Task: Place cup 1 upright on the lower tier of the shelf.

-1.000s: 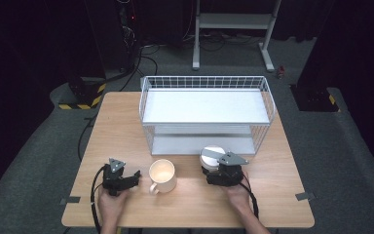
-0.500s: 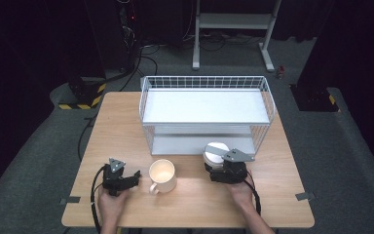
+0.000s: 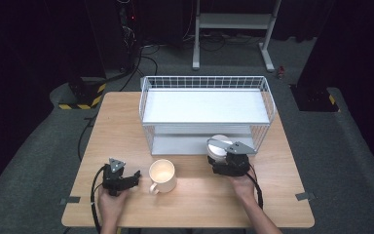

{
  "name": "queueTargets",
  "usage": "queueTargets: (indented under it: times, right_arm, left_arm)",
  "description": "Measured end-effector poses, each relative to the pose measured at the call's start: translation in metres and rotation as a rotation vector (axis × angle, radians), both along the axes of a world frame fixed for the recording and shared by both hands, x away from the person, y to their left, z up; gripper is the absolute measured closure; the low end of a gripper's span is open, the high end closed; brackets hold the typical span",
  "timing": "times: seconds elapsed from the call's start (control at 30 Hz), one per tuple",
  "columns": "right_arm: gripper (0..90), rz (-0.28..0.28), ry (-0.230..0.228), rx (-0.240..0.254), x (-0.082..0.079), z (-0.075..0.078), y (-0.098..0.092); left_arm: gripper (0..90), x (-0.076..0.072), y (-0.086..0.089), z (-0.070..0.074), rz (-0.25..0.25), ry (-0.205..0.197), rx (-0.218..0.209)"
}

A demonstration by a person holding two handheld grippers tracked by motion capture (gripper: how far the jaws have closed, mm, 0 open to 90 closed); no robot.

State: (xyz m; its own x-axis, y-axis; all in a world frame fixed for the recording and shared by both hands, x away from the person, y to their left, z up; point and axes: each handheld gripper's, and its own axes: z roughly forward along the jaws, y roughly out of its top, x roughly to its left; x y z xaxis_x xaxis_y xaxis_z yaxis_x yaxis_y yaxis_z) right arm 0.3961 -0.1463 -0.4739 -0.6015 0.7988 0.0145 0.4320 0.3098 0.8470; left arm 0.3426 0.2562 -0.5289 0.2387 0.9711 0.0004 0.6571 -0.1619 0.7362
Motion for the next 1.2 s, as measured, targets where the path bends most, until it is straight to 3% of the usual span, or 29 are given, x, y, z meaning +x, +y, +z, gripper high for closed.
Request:
queueTargets:
  times: [0.17, 0.7, 1.2]
  right_arm:
    - [18.6, -0.041, 0.025, 0.009, 0.012, -0.002, 0.000]
    - [18.6, -0.092, 0.035, -0.008, 0.033, -0.005, 0.006]
    - [18.6, -0.100, 0.004, -0.024, 0.046, -0.008, 0.009]
  left_arm:
    - [18.9, 0.000, 0.000, 0.000, 0.000, 0.000, 0.000]
    - [18.9, 0.000, 0.000, 0.000, 0.000, 0.001, -0.001]
    - [18.8, 0.000, 0.000, 0.000, 0.003, -0.002, 0.000]
